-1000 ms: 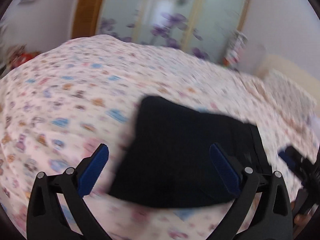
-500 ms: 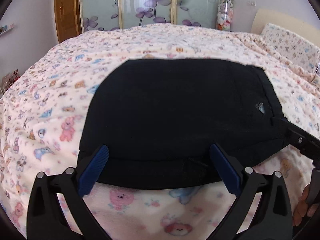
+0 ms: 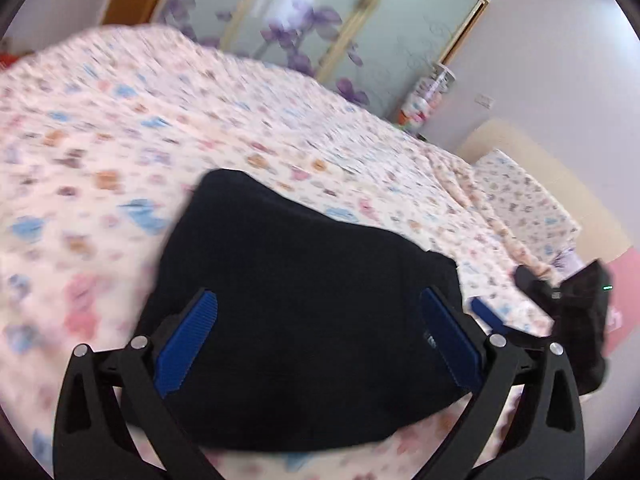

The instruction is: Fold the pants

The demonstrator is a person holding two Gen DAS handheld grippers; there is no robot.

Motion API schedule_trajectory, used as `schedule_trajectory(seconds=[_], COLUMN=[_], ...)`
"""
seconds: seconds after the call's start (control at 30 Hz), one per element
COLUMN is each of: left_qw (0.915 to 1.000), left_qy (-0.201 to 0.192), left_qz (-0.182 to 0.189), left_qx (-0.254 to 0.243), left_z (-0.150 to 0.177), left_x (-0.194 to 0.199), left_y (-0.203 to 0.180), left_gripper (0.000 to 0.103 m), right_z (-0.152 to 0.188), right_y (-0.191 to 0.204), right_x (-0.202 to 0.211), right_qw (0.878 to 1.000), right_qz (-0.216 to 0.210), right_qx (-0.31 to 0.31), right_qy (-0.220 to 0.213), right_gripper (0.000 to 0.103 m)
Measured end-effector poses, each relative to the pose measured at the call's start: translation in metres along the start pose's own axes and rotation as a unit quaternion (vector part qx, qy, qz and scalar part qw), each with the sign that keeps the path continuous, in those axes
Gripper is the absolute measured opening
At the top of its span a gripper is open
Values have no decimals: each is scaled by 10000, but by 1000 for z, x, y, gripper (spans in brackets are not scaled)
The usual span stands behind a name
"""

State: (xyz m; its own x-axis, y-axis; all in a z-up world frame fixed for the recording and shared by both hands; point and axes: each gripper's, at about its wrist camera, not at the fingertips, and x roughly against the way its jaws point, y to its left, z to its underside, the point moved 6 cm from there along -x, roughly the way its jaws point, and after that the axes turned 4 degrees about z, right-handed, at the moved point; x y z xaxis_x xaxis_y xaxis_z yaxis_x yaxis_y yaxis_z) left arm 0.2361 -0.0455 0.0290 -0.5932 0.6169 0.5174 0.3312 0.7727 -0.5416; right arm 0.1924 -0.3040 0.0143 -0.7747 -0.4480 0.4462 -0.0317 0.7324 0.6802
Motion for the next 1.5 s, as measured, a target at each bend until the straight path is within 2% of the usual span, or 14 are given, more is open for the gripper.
schedule_trajectory(seconds=[0.07,0.1,0.13,0.2,0.37,0.5,0.6,0.8,0.93,1.07,1.2,1.27,1.37,1.5], left_qw=[9994,9973,9960,9961,9987,9978,9937,9802,9814,9828,9749,9653,9543,9583], left_qy=[275,564,688,602,422,201,68,425,22,-501,-907,-1082,-1132,-954], left_qz=[-38,-188,-140,-64,-296,-459,-647,-1375,-1349,-1256,-1449,-1768,-2122,-2115], left_qx=[225,426,562,635,-47,-425,-915,-1357,-1366,-1255,-1424,-1587,-1774,-1671], left_z=[-8,-8,-5,-2,7,19,46,77,76,84,107,126,143,151], left_x=[-25,-43,-53,-60,-52,-13,12,-10,21,74,120,137,140,132], left_y=[9,22,28,38,25,8,-4,6,-4,-13,-22,-21,-21,-10], left_gripper=[101,101,101,101,101,101,101,101,101,101,101,101,101,101], right_z=[-4,-3,1,5,9,21,47,65,66,76,113,134,163,191], right_y=[-29,-42,-56,-66,-52,-23,-13,-24,2,38,61,64,62,49], right_x=[-18,-24,-29,-29,-23,16,32,19,43,81,105,106,100,84], right_qw=[9977,9967,9955,9955,9982,9989,9977,9991,9979,9899,9704,9636,9577,9523], right_qz=[534,507,360,80,208,-357,-561,-124,391,746,1211,1410,1665,1974], right_qx=[-366,-570,-824,-933,-528,-280,-228,-74,322,1168,1945,2110,2171,2179], right_qy=[198,273,293,152,205,105,296,398,406,-314,-760,-838,-894,-819], right_gripper=[97,96,94,93,94,99,102,102,102,102,102,102,102,102])
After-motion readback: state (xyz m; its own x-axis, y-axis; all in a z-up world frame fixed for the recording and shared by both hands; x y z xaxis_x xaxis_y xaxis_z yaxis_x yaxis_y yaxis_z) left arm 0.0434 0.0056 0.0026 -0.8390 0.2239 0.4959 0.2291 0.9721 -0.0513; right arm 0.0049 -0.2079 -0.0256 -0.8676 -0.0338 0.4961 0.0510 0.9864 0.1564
